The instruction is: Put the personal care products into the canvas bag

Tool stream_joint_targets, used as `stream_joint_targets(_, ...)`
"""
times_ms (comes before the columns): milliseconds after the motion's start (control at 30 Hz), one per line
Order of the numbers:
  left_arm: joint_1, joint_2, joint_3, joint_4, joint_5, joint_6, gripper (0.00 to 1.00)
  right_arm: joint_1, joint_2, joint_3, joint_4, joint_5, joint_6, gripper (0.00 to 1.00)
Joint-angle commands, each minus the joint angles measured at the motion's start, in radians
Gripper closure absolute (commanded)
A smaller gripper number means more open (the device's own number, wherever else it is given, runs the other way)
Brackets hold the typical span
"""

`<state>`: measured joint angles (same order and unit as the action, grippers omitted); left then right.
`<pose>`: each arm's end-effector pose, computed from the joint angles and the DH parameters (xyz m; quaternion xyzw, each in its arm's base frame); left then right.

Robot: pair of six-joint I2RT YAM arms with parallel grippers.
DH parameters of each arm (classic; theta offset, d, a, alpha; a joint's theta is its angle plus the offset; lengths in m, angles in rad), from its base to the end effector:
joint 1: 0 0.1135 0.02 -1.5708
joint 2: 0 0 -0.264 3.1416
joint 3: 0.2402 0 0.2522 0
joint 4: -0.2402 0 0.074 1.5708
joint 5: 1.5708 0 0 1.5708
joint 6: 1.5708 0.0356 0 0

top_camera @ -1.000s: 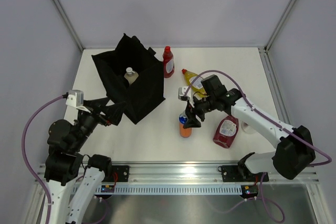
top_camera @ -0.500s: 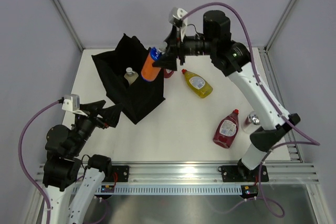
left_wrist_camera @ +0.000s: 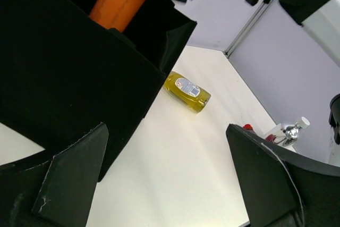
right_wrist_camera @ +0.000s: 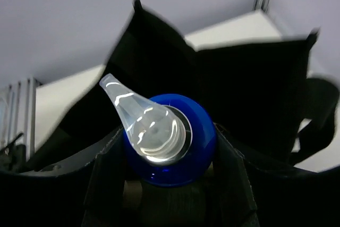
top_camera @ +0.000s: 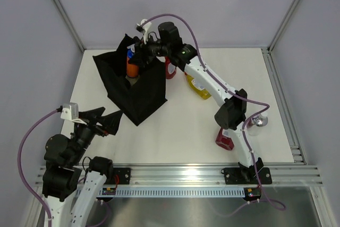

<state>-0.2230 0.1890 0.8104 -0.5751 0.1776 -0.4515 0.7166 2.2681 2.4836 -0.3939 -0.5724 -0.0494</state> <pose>0.0316 -0.0136 0.3595 -0.0147 0.6907 -0.2962 0.6596 0.3781 0.3550 0.4084 -0.4430 0.6151 0.4061 0.5104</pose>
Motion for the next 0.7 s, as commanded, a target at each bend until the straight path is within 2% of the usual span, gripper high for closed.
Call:
stream_joint_targets(0,0.002,-0.025,-0.019,-0.019,-0.021,0.028,0.01,0.029,-0.1,-0.119,0.092,-0.035,-0.084,1.0)
stream_joint_targets(100,0.002,-0.023,-0.036,-0.008,-0.013,0.037,0.01,0.053,-0.166,-0.237,0.05,-0.099,-0.177,1.0)
stream_joint_targets(267,0.002,-0.011,-0.053,0.017,0.014,0.048,0.01,0.083,-0.164,-0.27,-0.071,-0.208,-0.251,1.0)
stream_joint_targets(333,0.002,-0.011,-0.054,0.017,0.02,0.054,0.01,0.104,-0.138,-0.272,-0.117,-0.208,-0.276,1.0)
stream_joint_targets(533,0.002,-0.033,-0.05,-0.014,0.026,0.068,0.01,0.136,-0.05,-0.259,-0.143,-0.098,-0.253,0.96)
stream_joint_targets(667,0.002,-0.051,-0.034,-0.042,0.017,0.088,0.01,0.139,-0.073,-0.236,-0.097,-0.194,-0.179,0.98)
